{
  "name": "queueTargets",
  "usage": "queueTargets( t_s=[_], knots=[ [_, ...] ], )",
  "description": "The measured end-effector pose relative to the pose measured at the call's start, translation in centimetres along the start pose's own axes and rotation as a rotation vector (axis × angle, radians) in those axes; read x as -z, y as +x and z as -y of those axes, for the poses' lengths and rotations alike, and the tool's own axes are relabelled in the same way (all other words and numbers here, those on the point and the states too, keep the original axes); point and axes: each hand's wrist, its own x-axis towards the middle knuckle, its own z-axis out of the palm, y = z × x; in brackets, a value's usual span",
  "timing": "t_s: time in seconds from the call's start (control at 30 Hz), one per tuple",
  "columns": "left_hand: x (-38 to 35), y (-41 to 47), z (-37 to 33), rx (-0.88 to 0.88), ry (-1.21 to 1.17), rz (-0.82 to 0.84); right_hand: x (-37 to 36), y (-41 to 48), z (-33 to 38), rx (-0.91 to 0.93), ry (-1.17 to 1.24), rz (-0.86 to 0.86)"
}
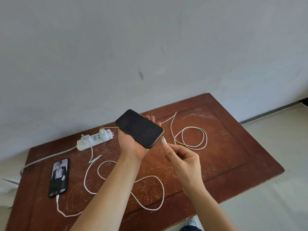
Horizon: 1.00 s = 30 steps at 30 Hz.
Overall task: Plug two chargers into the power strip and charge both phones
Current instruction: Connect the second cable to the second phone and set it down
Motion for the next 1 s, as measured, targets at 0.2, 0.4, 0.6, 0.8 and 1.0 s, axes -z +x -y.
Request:
queueTargets(
  t_s=[0.2,0.4,0.6,0.8,1.0],
  knots=[
    [-0.5,-0.3,0.5,-0.069,-0.046,-0.02,-0.6,-0.4,0.3,-0.14,0.027,0.037],
    [-0.5,-0.5,0.4,-0.043,-0.049,-0.009,-1.0,-0.1,0.7,-0.157,0.016,0.014],
    [0.0,-0.3,0.2,-0.018,0.013,0.032,-0.8,0.1,0.9,-0.193,-0.026,0.054],
    [0.9,0.4,-0.6,0.036,0.126,0.098,0.2,1.1,1.8,-0.26,-0.134,0.147],
    [0.6,0.7,-0.9,0.062,0.248,0.091,0.5,1.3,1.9,-0.275,-0.158,0.195]
  ],
)
